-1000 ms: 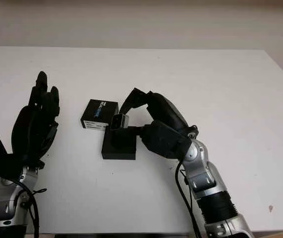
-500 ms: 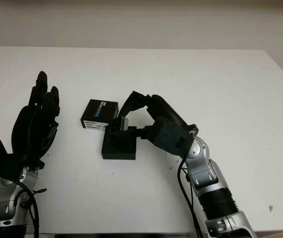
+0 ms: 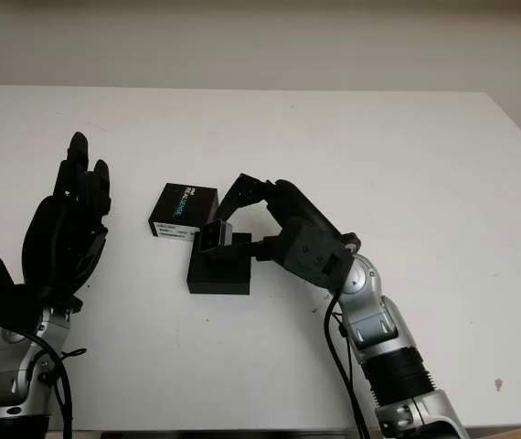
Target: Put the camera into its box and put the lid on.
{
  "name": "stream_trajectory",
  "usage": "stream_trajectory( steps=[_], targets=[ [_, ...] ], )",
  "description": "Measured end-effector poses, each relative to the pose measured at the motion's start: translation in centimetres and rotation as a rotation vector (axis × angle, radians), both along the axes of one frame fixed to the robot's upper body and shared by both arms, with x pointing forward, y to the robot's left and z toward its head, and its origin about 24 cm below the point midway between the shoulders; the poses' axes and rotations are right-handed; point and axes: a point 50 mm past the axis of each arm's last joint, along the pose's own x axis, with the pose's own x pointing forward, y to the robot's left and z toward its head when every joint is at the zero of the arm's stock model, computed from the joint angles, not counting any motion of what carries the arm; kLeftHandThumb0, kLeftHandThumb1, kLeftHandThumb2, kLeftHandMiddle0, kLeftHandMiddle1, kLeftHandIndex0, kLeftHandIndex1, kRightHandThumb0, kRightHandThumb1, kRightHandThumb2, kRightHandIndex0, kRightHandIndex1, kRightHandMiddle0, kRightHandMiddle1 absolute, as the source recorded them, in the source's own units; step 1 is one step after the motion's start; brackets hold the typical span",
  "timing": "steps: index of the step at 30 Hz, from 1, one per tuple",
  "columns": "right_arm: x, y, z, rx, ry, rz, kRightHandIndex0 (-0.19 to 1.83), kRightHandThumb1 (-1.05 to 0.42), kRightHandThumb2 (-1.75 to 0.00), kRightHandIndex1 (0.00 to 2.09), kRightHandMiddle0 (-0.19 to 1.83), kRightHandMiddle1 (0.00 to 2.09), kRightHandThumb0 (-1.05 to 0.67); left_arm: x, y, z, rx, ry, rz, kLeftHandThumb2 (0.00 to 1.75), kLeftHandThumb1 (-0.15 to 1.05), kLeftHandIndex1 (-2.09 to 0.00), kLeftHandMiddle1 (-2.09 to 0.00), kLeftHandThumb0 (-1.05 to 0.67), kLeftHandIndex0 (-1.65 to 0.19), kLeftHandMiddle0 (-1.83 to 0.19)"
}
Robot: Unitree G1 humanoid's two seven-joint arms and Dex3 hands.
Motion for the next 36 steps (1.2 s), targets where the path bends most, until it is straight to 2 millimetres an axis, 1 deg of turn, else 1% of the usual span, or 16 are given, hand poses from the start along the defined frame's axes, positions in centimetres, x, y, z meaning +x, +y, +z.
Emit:
stream_trajectory(
  steps=[12,28,36],
  targets=[
    [-0.02,0.23,-0.36,-0.024,0.02,-0.002,0.07,-0.95,-0.05,1.05,0.4,1.61,-0.36,0.0,0.01,0.0,-0.001,0.0,0.001,0.55,1.05,0.0,0.0,-0.78,0.19,0.19],
    [-0.01,0.21,-0.59,-0.03,0.044,0.002,0.05,-0.96,-0.06,1.02,0.38,1.63,-0.36,0.0,0.04,-0.01,0.0,0.001,0.008,0.55,1.05,0.0,0.0,-0.78,0.19,0.19],
    [0.02,0.23,-0.92,0.051,0.141,0.01,0.01,-0.96,-0.05,1.03,0.37,1.66,-0.39,-0.01,0.02,0.01,0.001,-0.001,0.004,0.55,1.05,0.0,0.0,-0.78,0.19,0.19]
  ],
)
